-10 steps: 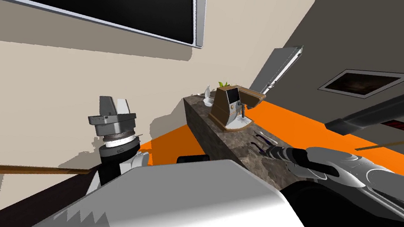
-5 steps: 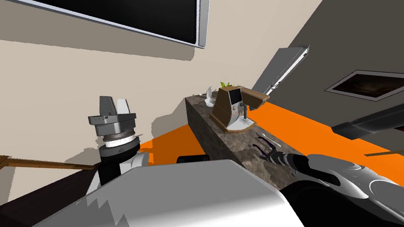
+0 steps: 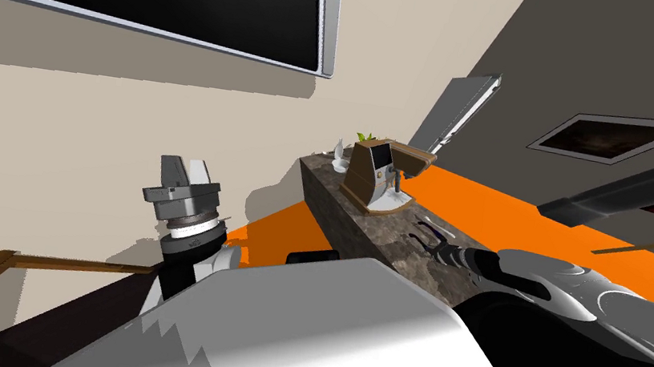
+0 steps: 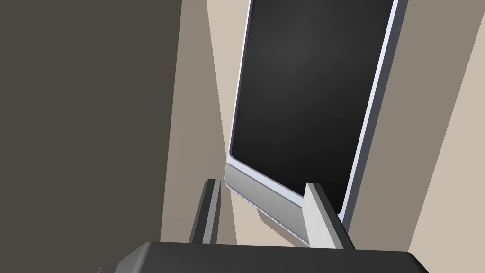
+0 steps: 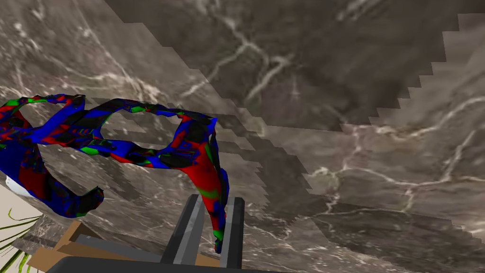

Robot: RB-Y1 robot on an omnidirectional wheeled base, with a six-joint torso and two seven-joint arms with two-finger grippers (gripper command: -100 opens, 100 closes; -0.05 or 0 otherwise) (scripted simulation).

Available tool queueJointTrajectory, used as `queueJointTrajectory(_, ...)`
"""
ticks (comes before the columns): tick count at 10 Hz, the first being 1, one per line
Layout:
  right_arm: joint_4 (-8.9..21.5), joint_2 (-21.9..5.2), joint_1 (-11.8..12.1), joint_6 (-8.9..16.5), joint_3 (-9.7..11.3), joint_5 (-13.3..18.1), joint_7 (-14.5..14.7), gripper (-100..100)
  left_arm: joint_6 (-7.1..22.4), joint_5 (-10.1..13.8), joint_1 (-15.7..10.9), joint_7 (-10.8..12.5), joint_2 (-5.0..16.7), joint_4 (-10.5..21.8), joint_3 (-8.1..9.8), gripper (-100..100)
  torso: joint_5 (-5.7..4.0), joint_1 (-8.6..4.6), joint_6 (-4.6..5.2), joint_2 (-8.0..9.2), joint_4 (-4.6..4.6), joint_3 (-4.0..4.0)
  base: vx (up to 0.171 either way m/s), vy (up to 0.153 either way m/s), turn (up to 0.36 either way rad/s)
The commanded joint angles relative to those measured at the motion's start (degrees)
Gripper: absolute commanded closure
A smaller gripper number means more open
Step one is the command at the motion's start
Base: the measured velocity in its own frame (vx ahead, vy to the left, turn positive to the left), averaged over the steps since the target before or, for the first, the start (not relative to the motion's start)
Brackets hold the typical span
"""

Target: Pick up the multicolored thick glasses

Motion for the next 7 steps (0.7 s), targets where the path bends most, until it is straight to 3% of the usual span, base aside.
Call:
queueJointTrajectory(1, 0.0, 0.0, 0.0, 0.0, 0.0, 0.0, 0.0, 100, 0.0, 0.0, 0.0, 0.0, 0.0, 0.0, 0.00, 0, 0.00, 0.00, 0.00, 0.00, 0.00, 0.00, 0.000, 0.000, 0.000)
queueJointTrajectory(2, 0.0, 0.0, 0.0, 0.0, 0.0, 0.0, 0.0, 0, 0.0, 0.0, 0.0, 0.0, 0.0, 0.0, 0.00, 0, 0.00, 0.00, 0.01, 0.00, 0.00, 0.00, 0.000, 0.000, 0.000)
queueJointTrajectory(3, -0.2, -2.0, 0.9, -0.8, -1.4, -0.7, -0.8, 100, 0.0, 0.0, 0.0, 0.0, 0.0, 0.0, 0.00, 0, 0.00, 0.00, 0.01, 0.00, 0.00, 0.00, 0.018, 0.014, -0.066)
queueJointTrajectory(5, -0.5, -4.6, 1.5, -1.6, -2.8, -1.3, -1.9, 100, 0.0, 0.0, 0.0, 0.0, 0.0, 0.0, 0.00, 0, 0.05, 0.12, -0.01, -0.07, 0.00, -0.03, 0.000, 0.017, -0.100)
queueJointTrajectory(6, -0.8, -4.0, 2.2, -1.1, -3.1, -1.3, -1.4, 100, 0.0, 0.0, 0.0, 0.0, 0.0, 0.0, 0.00, 0, 0.05, 0.09, 0.03, 0.02, 0.01, 0.01, -0.010, 0.003, -0.017)
queueJointTrajectory(7, -0.8, -4.2, 2.2, -1.2, -3.2, -1.3, -1.6, 0, 0.0, 0.0, 0.0, 0.0, 0.0, 0.0, 0.00, 0, 0.01, 0.05, 0.03, 0.04, 0.02, 0.03, 0.000, 0.000, 0.000)
